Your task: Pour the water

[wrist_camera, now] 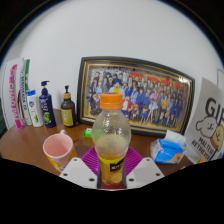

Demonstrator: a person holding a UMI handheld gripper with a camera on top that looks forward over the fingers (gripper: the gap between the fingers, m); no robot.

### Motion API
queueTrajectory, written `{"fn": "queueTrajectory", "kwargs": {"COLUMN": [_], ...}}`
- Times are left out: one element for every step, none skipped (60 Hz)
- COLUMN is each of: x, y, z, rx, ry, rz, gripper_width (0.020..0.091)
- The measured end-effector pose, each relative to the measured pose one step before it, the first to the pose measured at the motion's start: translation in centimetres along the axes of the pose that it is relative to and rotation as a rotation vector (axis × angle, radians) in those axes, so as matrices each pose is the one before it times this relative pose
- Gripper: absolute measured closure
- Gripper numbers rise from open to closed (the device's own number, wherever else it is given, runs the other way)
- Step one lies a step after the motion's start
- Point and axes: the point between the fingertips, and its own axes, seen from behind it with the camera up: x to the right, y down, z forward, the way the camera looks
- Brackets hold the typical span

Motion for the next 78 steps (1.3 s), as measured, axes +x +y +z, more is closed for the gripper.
{"fn": "queueTrajectory", "kwargs": {"x": [-0.030, -0.009, 0.048, 0.067, 0.096, 0.158, 0.136, -0.001, 0.170, 0.150, 0.027, 0.045, 0.224, 0.032, 0.055, 0.004, 0.011, 0.038, 0.012, 0.002, -0.029, -0.001, 0.007, 0.042, 0.034, 0.013, 0.021, 0.040, 0.023, 0.127, 0.034, 0.068, 0.069, 0.060, 0.046, 0.040, 0.015, -0.046, -0.020, -0.024, -0.015, -0.033, -0.078, -0.163, -0.204, -0.209, -0.246, -0.273, -0.294, -0.179, -0.372, -0.433, -0.413, -0.378, -0.376, -0.348, -0.338, -0.363, -0.300, -0.373, -0.453, -0.409, -0.394, -0.355, -0.354, -0.196, -0.309, -0.173, -0.400, -0.070, -0.210, -0.395, -0.246, -0.223, -0.068, -0.213, -0.224, -0.287], "y": [0.366, 0.378, 0.343, 0.384, 0.383, 0.422, -0.049, -0.218, 0.110, 0.179, -0.206, 0.097, -0.001, -0.041, 0.094, -0.062, -0.044, 0.007, 0.003, -0.012, 0.059, 0.238, 0.280, 0.344, 0.331, 0.297, 0.250, 0.199, 0.142, 0.090, 0.120, 0.093, 0.052, 0.027, 0.024, 0.002, -0.042, -0.101, -0.124, -0.121, -0.110, -0.084, -0.088, -0.089, -0.127, -0.145, -0.164, -0.119, -0.080, -0.090, -0.044, -0.080, -0.057, -0.022, 0.003, 0.017, 0.048, 0.079, 0.123, 0.141, 0.120, 0.126, 0.066, 0.071, 0.103, 0.158, 0.109, 0.237, -0.028, 0.182, 0.052, -0.040, 0.050, 0.026, 0.154, 0.120, 0.049, 0.070], "z": [0.162, 0.154, 0.143, 0.127, 0.108, 0.098, -0.123, 0.086, -0.058, -0.132, -0.090, -0.042, -0.235, 0.149, 0.003, -0.128, -0.026, -0.015, -0.016, -0.003, 0.008, -0.036, 0.041, 0.038, -0.016, -0.051, -0.090, -0.157, -0.180, -0.187, -0.266, -0.314, -0.341, -0.398, -0.422, -0.462, -0.483, -0.550, -0.597, -0.648, -0.686, -0.740, -0.792, -0.854, -0.892, -0.945, -0.981, -1.049, -1.084, -1.061, -1.157, -1.134, -1.175, -1.164, -1.162, -1.170, -1.167, -1.147, -1.097, -1.157, -1.082, -1.068, -1.042, -0.994, -0.939, -0.922, -0.861, -0.742, -0.853, -0.688, -0.681, -0.694, -0.562, -0.545, -0.448, -0.507, -0.398, -0.399], "rx": [-0.00105, -0.00094, -0.00058, -0.00119, -0.00145, -0.00300, 0.00805, 0.02356, 0.00383, -0.00284, 0.01473, 0.00342, 0.00398, 0.00932, 0.00212, 0.00426, 0.00378, 0.00148, 0.00086, 0.00036, -0.00254, -0.00761, -0.01220, -0.01613, -0.01577, -0.01501, -0.01376, -0.01202, -0.00905, -0.00704, -0.00703, -0.00710, -0.00544, -0.00482, -0.00509, -0.00492, -0.00356, -0.00152, -0.00053, -0.00090, -0.00118, -0.00162, -0.00295, -0.00228, -0.00232, -0.00117, -0.00040, -0.00231, -0.00345, -0.00464, -0.00225, -0.00014, -0.00050, -0.00022, 0.00005, 0.00002, -0.00038, -0.00087, -0.00201, -0.00286, -0.00275, -0.00031, 0.00192, 0.00304, 0.00147, 0.00111, -0.00007, 0.00306, -0.00259, 0.00310, 0.00112, -0.00129, 0.00160, 0.00175, 0.00469, 0.00285, 0.00099, -0.00285], "ry": [-0.00528, -0.00388, -0.00186, -0.00142, 0.00026, 0.00207, 0.00240, 0.00053, 0.00270, 0.00247, -0.00198, -0.00139, 0.00032, 0.00081, 0.00010, 0.00213, 0.00046, 0.00136, 0.00057, 0.00027, -0.00096, -0.00091, 0.00178, 0.00357, 0.00307, 0.00325, 0.00420, 0.00513, 0.00533, 0.00539, 0.00915, 0.00799, 0.00888, 0.00933, 0.00867, 0.01017, 0.00659, 0.00810, 0.01006, 0.01126, 0.01178, 0.01242, 0.01171, 0.01029, 0.00875, 0.00753, 0.00729, 0.00692, 0.00621, 0.00299, 0.00474, 0.00596, 0.00419, 0.00421, 0.00508, 0.00645, 0.00755, 0.00704, 0.00480, 0.00628, 0.00759, 0.00409, 0.00295, 0.00307, 0.00380, 0.00184, 0.00365, 0.00308, 0.00704, 0.00313, 0.00390, 0.00376, 0.00028, -0.00028, -0.00327, -0.00302, -0.00424, -0.00375], "rz": [0.0092, 0.0079, 0.0060, 0.0045, 0.0050, 0.0058, 0.0081, 0.0115, 0.0078, 0.0045, 0.0082, 0.0064, 0.0046, 0.0053, 0.0044, 0.0055, 0.0047, 0.0041, 0.0030, 0.0024, 0.0015, 0.0004, 0.0014, 0.0019, 0.0024, 0.0027, 0.0032, 0.0036, 0.0042, 0.0056, 0.0064, 0.0051, 0.0033, 0.0022, 0.0010, -0.0007, -0.0036, -0.0054, -0.0065, -0.0068, -0.0060, -0.0050, -0.0032, -0.0017, -0.0008, 0.0003, 0.0029, 0.0034, 0.0033, 0.0024, 0.0043, 0.0048, 0.0038, 0.0015, -0.0001, -0.0009, -0.0007, -0.0020, -0.0021, -0.0019, -0.0020, -0.0015, -0.0022, -0.0027, -0.0028, -0.0022, -0.0033, -0.0049, -0.0026, -0.0019, -0.0017, -0.0011, -0.0018, -0.0016, -0.0017, -0.0016, 0.0002, 0.0033], "gripper_width": [0.0829, 0.0827, 0.0824, 0.0823, 0.0824, 0.0816, 0.0821, 0.0816, 0.0811, 0.0804, 0.0799, 0.0788, 0.0781, 0.0773, 0.0762, 0.0745, 0.0723, 0.0710, 0.0689, 0.0652, 0.0621, 0.0618, 0.0588, 0.0529, 0.0469, 0.0409, 0.0349, 0.0289, 0.0229, 0.0263, 0.0280, 0.0279, 0.0266, 0.0248, 0.0242, 0.0245, 0.0245, 0.0248, 0.0250, 0.0248, 0.0249, 0.0250, 0.0247, 0.0249, 0.0248, 0.0250, 0.0252, 0.0252, 0.0249, 0.0251, 0.0249, 0.0248, 0.0247, 0.0248, 0.0248, 0.0244, 0.0246, 0.0248, 0.0250, 0.0249, 0.0249, 0.0251, 0.0250, 0.0252, 0.0252, 0.0251, 0.0249, 0.0251, 0.0251, 0.0252, 0.0254, 0.0251, 0.0253, 0.0250, 0.0249, 0.0251, 0.0253, 0.0253]}}
